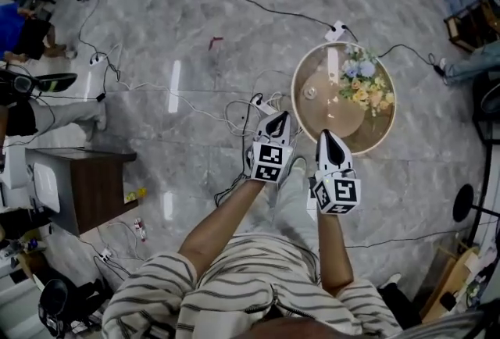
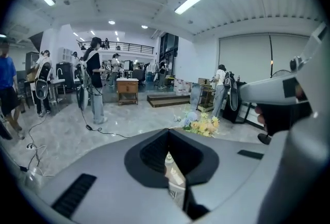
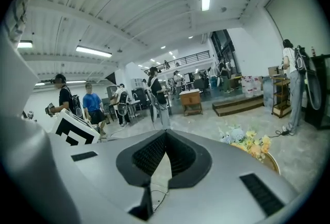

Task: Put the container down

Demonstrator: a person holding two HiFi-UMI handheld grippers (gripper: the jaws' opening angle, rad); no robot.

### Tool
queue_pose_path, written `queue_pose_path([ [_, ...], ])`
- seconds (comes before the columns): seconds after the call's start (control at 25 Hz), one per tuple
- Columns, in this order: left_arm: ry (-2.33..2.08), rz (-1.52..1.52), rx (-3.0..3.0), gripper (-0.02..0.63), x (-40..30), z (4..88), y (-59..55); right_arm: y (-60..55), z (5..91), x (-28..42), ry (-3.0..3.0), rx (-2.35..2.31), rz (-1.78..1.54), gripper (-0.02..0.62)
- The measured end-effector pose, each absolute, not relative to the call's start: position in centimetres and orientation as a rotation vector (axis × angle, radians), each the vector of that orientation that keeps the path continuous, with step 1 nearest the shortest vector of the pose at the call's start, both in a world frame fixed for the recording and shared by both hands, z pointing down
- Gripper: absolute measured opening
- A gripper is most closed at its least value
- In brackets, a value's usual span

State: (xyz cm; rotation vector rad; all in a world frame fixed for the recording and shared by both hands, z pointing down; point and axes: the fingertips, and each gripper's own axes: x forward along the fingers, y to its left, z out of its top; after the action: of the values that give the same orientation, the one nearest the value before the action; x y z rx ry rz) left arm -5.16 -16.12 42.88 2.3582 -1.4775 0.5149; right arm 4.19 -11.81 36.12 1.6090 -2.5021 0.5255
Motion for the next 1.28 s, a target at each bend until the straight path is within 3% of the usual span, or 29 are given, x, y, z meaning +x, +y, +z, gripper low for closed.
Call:
queue_pose_path([
  [0.56, -1.498, 0.346, 2.514, -0.002, -5.6, 28.9, -12.9, -10.0, 25.2, 1.7, -2.631, 1.564, 0.353, 0.009],
  [1.28, -1.572, 0.177, 2.59, -0.002, -6.0, 21.6, -8.5, -8.1, 19.9, 2.3, -2.723, 1.558, 0.238, 0.008],
])
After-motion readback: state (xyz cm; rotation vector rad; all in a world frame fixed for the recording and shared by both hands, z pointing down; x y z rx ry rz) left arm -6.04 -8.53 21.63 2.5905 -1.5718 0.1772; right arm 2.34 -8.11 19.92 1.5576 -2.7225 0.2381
